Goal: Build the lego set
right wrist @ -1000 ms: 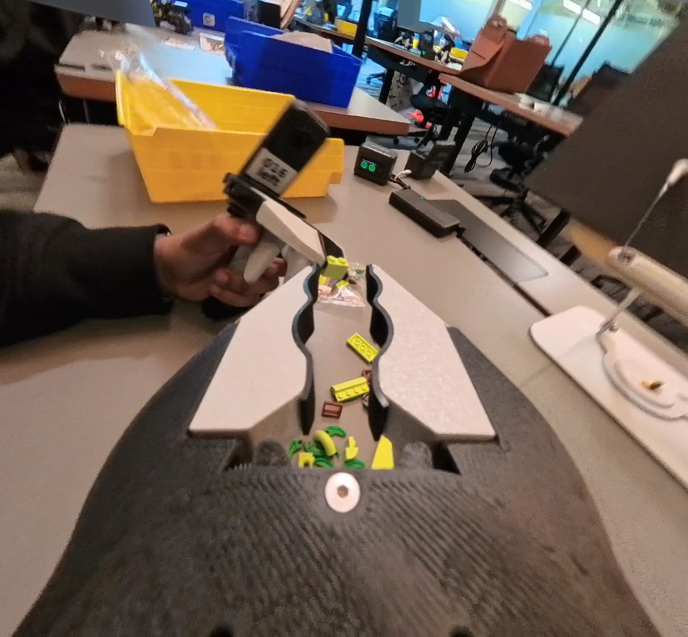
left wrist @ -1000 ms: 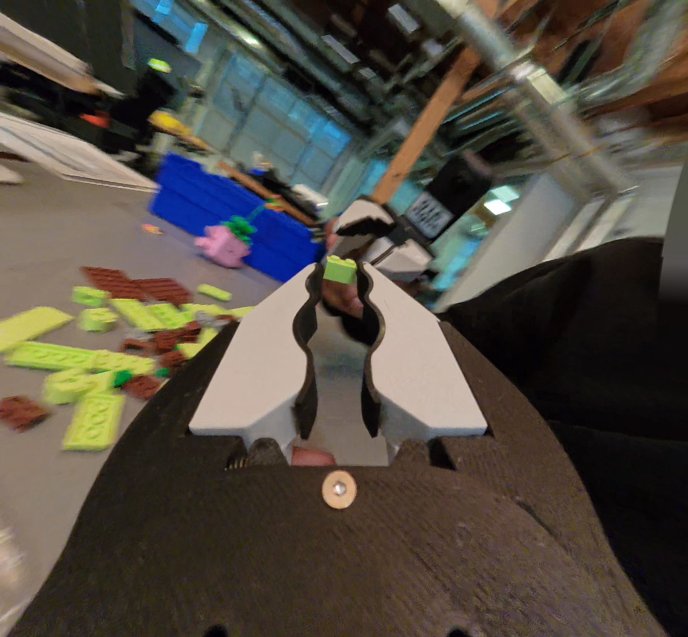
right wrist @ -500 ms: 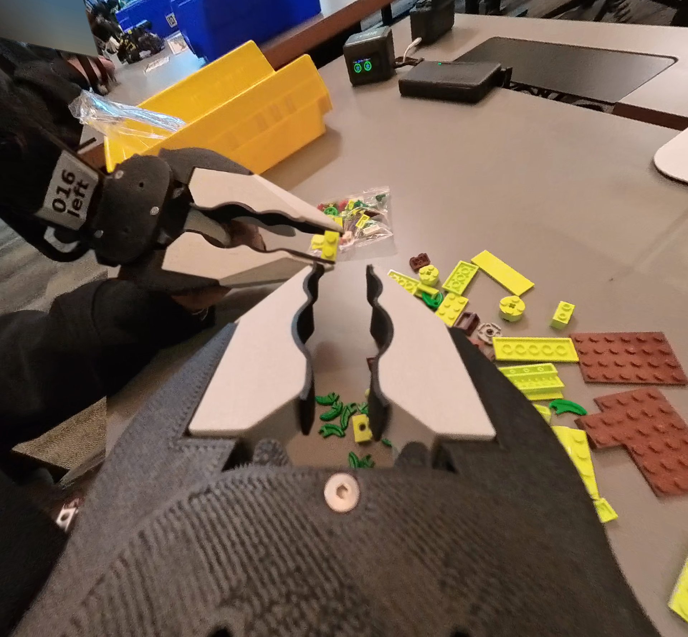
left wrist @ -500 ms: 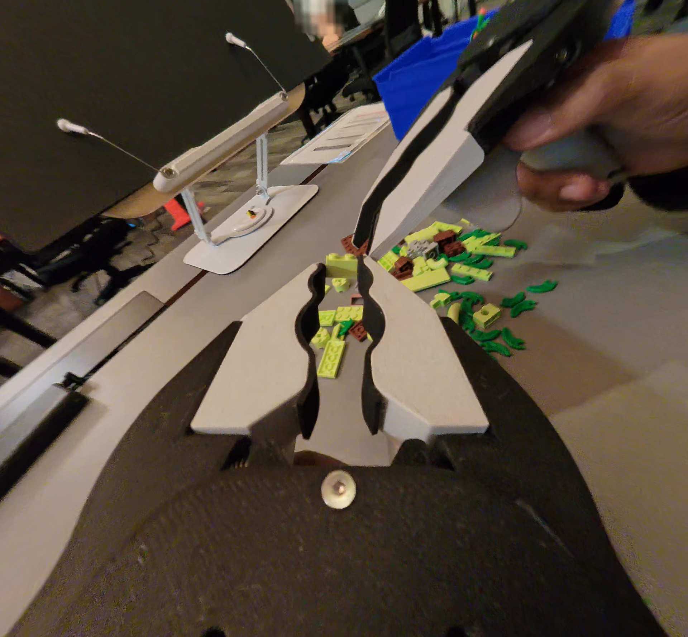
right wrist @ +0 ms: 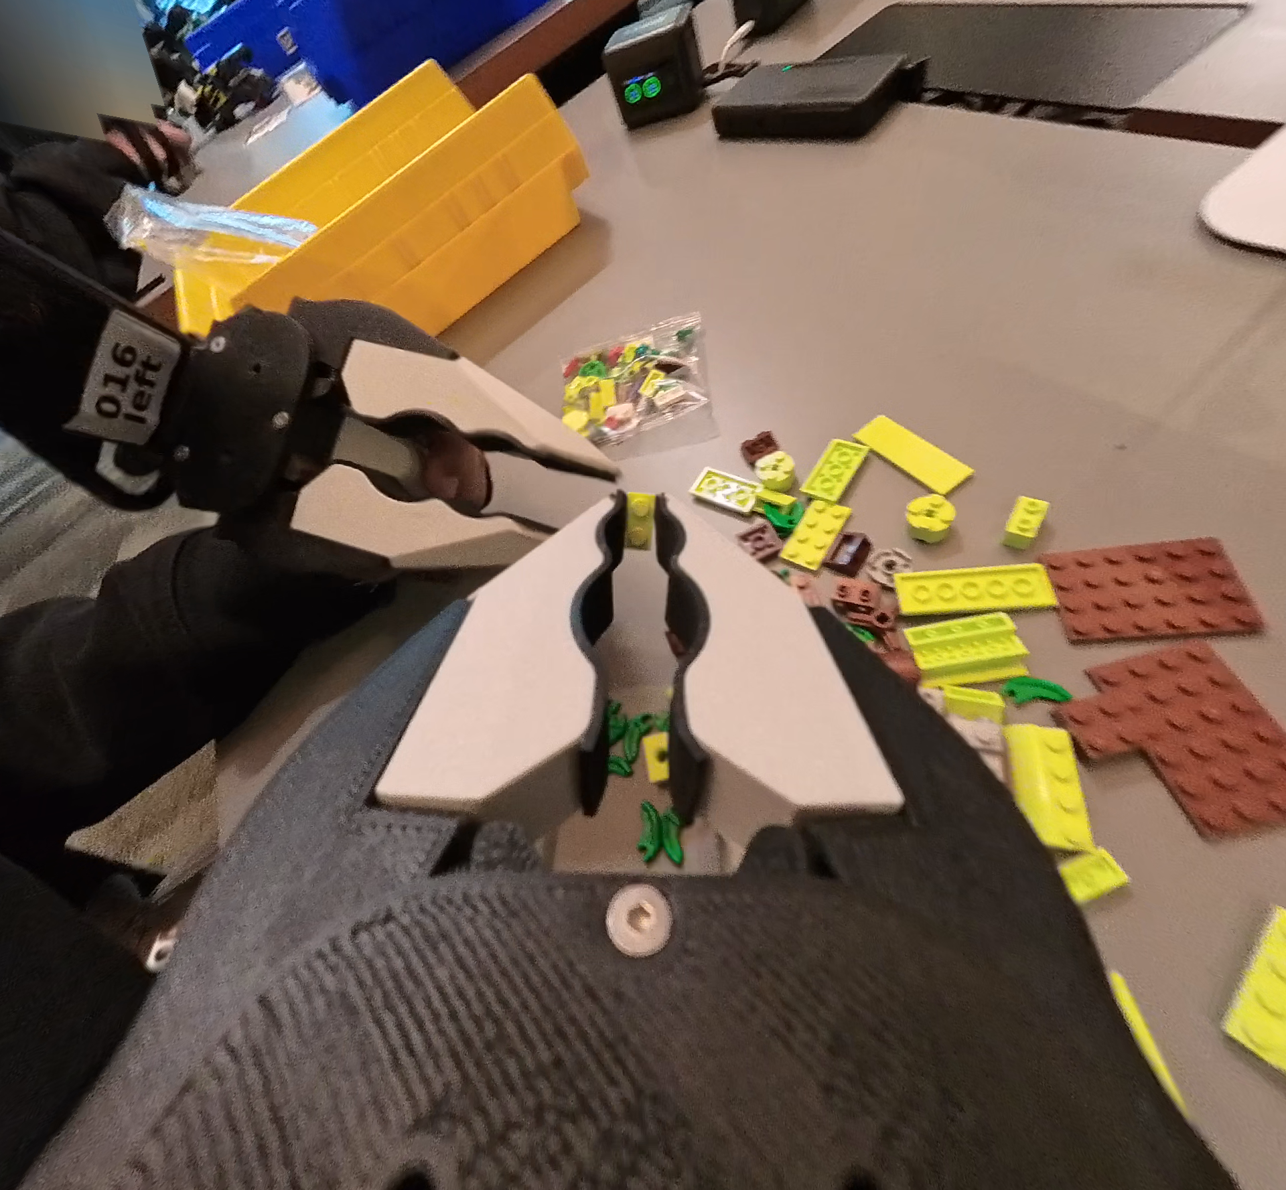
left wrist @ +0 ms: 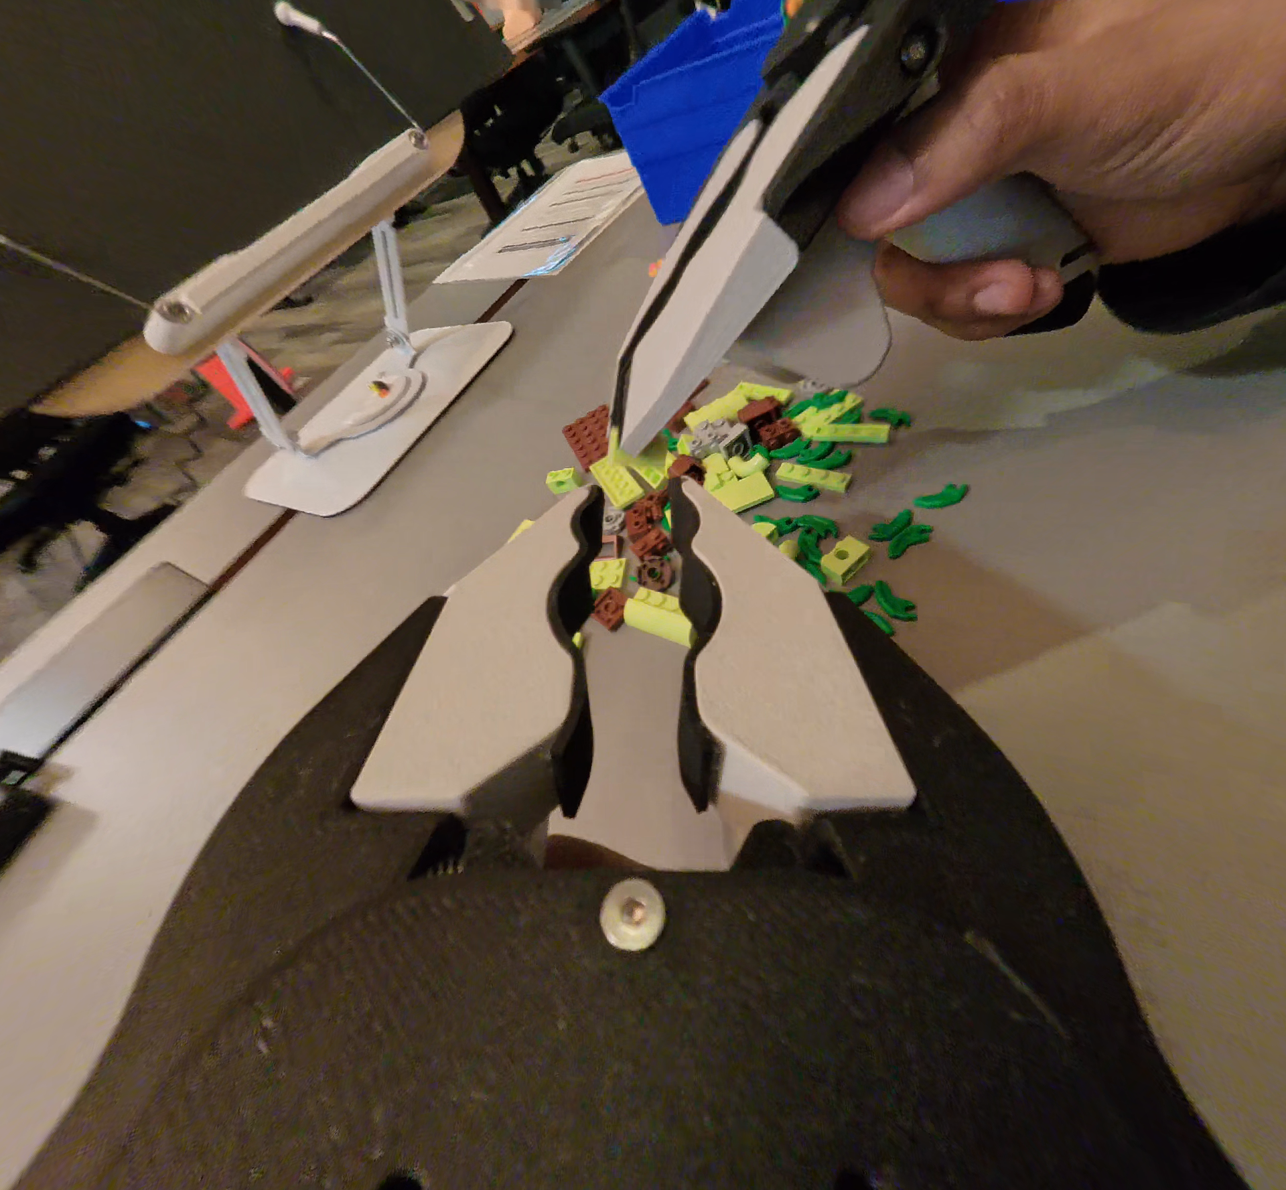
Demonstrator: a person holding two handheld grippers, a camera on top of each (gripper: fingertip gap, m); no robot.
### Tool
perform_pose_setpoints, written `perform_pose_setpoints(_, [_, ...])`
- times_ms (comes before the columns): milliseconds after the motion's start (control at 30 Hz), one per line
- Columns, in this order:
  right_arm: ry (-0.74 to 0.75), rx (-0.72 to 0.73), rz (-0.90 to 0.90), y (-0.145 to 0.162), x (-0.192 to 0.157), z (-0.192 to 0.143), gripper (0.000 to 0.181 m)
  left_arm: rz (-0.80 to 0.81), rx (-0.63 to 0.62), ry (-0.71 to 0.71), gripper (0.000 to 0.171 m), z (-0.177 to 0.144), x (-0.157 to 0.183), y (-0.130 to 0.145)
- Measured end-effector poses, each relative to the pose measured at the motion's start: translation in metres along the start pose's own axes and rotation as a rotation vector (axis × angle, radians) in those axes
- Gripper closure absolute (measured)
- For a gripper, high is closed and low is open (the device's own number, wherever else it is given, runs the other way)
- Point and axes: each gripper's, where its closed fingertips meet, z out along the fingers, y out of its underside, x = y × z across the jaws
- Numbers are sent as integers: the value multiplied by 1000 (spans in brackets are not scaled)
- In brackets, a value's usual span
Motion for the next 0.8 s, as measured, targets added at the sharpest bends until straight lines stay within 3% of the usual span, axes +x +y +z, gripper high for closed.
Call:
perform_pose_setpoints(100, [84,-34,36,9,25,-9,175,-143,40,-25,149,-6,-19,1])
perform_pose_setpoints(233, [201,-263,15,50,52,-4,175,-290,102,-24,149,-15,-36,1])
perform_pose_setpoints(500, [249,-374,-67,69,58,16,172,-303,88,-17,150,-12,-34,4])
perform_pose_setpoints(600, [271,-337,-118,61,58,14,159,-311,93,-18,150,-13,-36,4])
perform_pose_setpoints(800, [301,-158,-297,31,45,-7,159,-378,115,-28,150,-16,-44,6])
